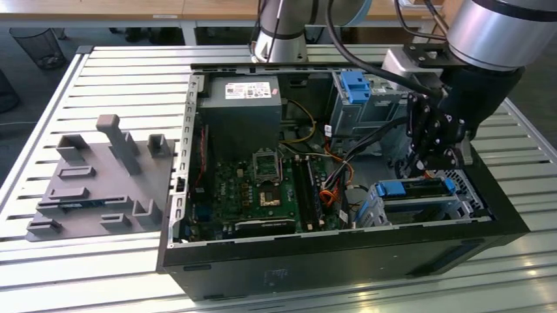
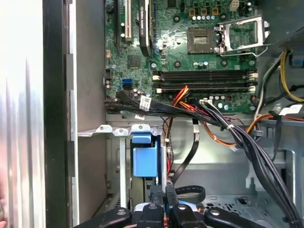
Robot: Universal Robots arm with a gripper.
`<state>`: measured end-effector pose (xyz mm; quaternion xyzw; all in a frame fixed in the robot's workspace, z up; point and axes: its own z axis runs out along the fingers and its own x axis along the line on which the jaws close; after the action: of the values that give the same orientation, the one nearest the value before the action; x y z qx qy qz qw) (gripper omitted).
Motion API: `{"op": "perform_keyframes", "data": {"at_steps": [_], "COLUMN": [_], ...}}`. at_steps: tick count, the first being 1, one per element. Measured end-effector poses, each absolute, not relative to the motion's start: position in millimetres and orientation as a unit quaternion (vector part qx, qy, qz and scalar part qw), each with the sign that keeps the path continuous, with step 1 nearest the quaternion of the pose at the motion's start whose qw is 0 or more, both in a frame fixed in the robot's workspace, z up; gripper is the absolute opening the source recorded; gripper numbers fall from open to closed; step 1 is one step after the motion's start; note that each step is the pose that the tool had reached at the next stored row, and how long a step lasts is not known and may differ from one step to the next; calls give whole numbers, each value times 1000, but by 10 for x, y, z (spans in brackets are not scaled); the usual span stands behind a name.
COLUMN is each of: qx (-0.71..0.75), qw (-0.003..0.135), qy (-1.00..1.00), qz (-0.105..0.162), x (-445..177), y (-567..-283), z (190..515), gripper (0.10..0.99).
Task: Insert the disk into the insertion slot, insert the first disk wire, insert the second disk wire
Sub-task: 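Insert the second disk wire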
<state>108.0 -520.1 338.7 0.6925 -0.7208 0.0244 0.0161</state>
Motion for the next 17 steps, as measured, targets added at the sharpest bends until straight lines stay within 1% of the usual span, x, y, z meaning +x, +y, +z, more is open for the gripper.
{"op": "perform_keyframes", "data": {"at_steps": [2, 17], "qx": [693, 695], "qw": [13, 13], "qy": [-721, -718], "qz": [24, 24], "x": [1080, 1103], "y": [-5231, -5276], "z": [3386, 3348], "gripper": [145, 145]}}
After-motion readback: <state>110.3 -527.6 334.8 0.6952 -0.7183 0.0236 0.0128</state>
